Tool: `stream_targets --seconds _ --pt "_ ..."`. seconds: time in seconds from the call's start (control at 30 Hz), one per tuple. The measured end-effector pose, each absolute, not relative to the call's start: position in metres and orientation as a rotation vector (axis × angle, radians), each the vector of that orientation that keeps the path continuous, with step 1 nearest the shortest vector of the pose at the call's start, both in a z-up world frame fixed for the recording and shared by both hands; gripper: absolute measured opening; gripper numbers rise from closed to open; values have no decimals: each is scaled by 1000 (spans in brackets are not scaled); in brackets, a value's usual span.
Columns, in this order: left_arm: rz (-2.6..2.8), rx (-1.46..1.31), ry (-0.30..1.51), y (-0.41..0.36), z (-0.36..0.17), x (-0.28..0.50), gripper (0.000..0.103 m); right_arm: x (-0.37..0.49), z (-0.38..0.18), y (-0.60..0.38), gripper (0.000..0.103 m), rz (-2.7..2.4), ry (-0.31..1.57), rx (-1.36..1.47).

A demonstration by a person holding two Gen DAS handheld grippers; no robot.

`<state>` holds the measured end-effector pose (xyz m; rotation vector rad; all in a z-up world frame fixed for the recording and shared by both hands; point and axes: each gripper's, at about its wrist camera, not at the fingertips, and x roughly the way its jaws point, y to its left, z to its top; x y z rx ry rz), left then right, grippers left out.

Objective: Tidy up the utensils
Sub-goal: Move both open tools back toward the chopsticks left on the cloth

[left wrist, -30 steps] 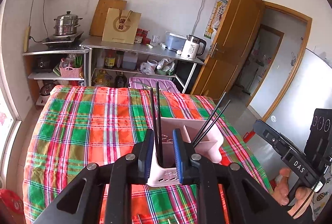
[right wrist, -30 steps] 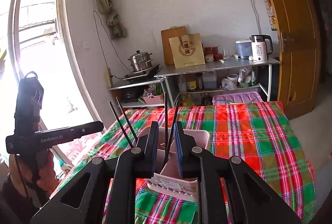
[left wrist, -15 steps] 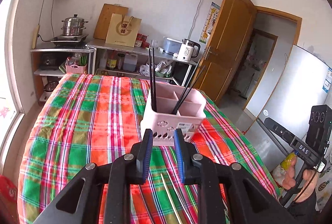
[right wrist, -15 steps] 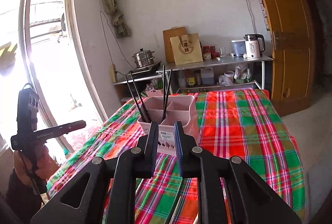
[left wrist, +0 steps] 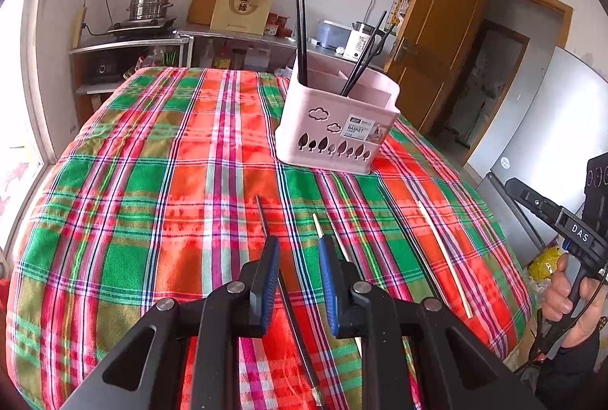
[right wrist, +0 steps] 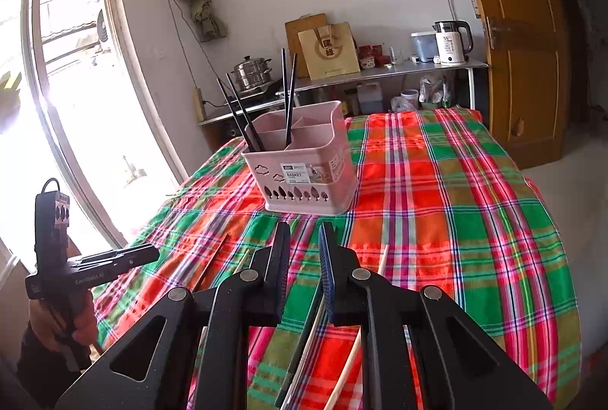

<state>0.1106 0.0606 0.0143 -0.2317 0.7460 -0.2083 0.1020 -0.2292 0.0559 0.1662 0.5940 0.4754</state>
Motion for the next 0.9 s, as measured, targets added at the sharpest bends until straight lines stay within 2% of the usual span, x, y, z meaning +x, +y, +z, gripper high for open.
stream_targets --seconds 0.3,0.9 --pt "-179 -224 809 61 -4 127 20 117 38 -217 16 486 661 146" --pt "-126 -137 983 48 -47 194 20 183 -30 -172 16 417 924 -9"
